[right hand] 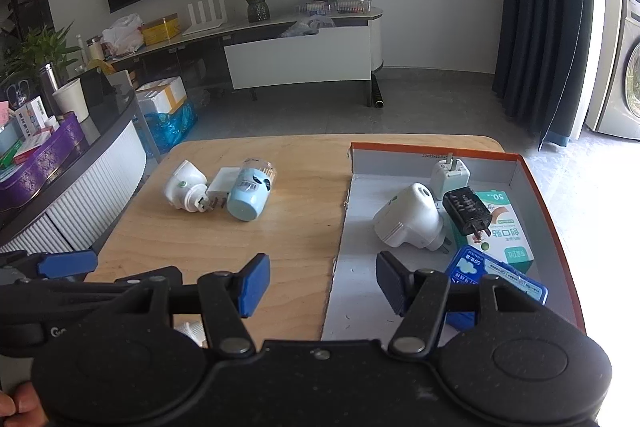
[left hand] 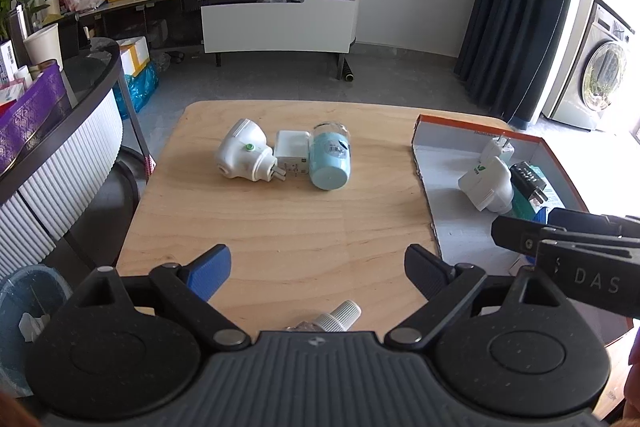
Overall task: Organize rigid objects
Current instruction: 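Withdraw both tools from the box toward the white plug-in device on the table, then grasp the white plug-in device with the left tool while the right tool grasps the blue toothpick jar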
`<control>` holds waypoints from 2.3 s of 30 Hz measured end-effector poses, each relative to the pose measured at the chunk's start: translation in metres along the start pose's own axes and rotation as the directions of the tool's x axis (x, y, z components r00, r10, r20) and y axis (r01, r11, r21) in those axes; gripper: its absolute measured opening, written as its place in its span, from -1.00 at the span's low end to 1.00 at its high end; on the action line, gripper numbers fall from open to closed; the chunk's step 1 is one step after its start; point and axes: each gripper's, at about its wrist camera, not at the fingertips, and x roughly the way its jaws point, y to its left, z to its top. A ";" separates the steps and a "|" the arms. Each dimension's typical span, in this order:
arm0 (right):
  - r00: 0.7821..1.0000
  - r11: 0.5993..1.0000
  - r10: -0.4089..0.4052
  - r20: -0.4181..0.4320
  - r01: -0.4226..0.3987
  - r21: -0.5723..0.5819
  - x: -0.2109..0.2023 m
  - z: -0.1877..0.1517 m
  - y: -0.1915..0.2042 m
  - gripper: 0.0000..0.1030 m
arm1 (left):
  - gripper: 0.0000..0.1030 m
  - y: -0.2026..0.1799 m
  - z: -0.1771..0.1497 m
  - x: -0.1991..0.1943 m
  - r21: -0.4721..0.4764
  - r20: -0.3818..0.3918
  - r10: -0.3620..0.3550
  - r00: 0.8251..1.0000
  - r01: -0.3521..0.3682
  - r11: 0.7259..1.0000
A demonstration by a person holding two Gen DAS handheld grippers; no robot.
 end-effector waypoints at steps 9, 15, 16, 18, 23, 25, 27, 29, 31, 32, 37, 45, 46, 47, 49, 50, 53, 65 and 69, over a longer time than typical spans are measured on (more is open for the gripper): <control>0.999 1.000 0.023 -0.028 -0.023 -0.015 0.008 -0.010 0.011 0.39 | 0.83 0.011 -0.010 0.003 0.000 -0.020 -0.001 1.000 0.001 1.000; 0.999 0.999 0.035 -0.025 -0.035 -0.020 0.012 -0.006 0.017 0.39 | 0.83 0.018 -0.006 0.003 -0.006 -0.008 0.008 1.000 -0.008 1.000; 0.999 0.999 0.037 -0.025 -0.037 -0.021 0.013 -0.005 0.019 0.39 | 0.83 0.019 -0.006 0.004 -0.008 -0.005 0.009 1.000 -0.010 1.000; 0.999 0.999 0.040 -0.024 -0.040 -0.023 0.015 -0.003 0.020 0.40 | 0.83 0.022 -0.004 0.005 -0.012 -0.006 0.011 1.000 -0.012 1.000; 0.998 0.998 0.055 -0.026 -0.056 -0.025 0.023 0.004 0.026 0.39 | 0.83 0.029 0.002 0.011 -0.016 -0.001 0.019 1.000 -0.019 1.000; 0.998 0.997 0.064 -0.026 -0.065 -0.029 0.027 0.008 0.029 0.39 | 0.83 0.032 0.004 0.014 -0.016 -0.002 0.022 1.000 -0.022 1.000; 0.997 0.997 0.075 -0.026 -0.075 -0.031 0.032 0.012 0.031 0.40 | 0.83 0.035 0.007 0.018 -0.015 -0.003 0.023 1.000 -0.023 1.000; 0.996 0.996 0.081 -0.027 -0.082 -0.031 0.036 0.015 0.034 0.40 | 0.83 0.038 0.010 0.021 -0.015 -0.003 0.026 1.000 -0.026 1.000; 0.996 0.996 0.083 -0.029 -0.084 -0.031 0.041 0.019 0.037 0.40 | 0.83 0.041 0.013 0.024 -0.016 -0.003 0.031 1.000 -0.031 0.999; 0.996 0.996 0.085 -0.030 -0.086 -0.029 0.044 0.021 0.038 0.40 | 0.83 0.043 0.015 0.026 -0.018 -0.004 0.032 0.999 -0.032 0.999; 0.995 0.995 0.094 -0.044 -0.095 -0.028 0.056 0.026 0.043 0.40 | 0.83 0.049 0.019 0.033 -0.019 -0.010 0.036 0.999 -0.036 0.999; 0.994 0.995 0.096 -0.058 -0.098 -0.031 0.074 0.033 0.048 0.40 | 0.83 0.059 0.026 0.046 -0.017 -0.016 0.037 0.999 -0.038 0.999; 0.994 0.995 0.095 -0.060 -0.097 -0.032 0.078 0.034 0.049 0.40 | 0.83 0.060 0.027 0.048 -0.015 -0.017 0.037 0.999 -0.038 0.999; 0.994 0.995 0.094 -0.061 -0.096 -0.034 0.080 0.035 0.050 0.40 | 0.83 0.061 0.028 0.050 -0.014 -0.017 0.036 0.999 -0.036 0.999; 0.993 0.995 0.097 -0.064 -0.099 -0.032 0.085 0.038 0.051 0.40 | 0.84 0.064 0.030 0.054 -0.012 -0.015 0.031 0.999 -0.031 0.999; 0.993 0.994 0.100 -0.065 -0.102 -0.029 0.088 0.039 0.050 0.40 | 0.85 0.065 0.031 0.057 -0.010 -0.012 0.027 1.000 -0.027 1.000; 0.993 0.995 0.101 -0.065 -0.103 -0.017 0.095 0.042 0.049 0.41 | 0.86 0.070 0.036 0.070 -0.001 -0.006 0.015 1.000 -0.015 1.000; 0.994 0.995 0.095 -0.062 -0.094 0.018 0.110 0.047 0.032 0.41 | 0.92 0.076 0.061 0.136 0.081 0.009 -0.027 1.000 0.026 0.996; 0.994 0.995 0.094 -0.058 -0.093 0.029 0.116 0.051 0.029 0.41 | 0.95 0.075 0.065 0.152 0.098 -0.009 -0.056 0.998 0.057 0.994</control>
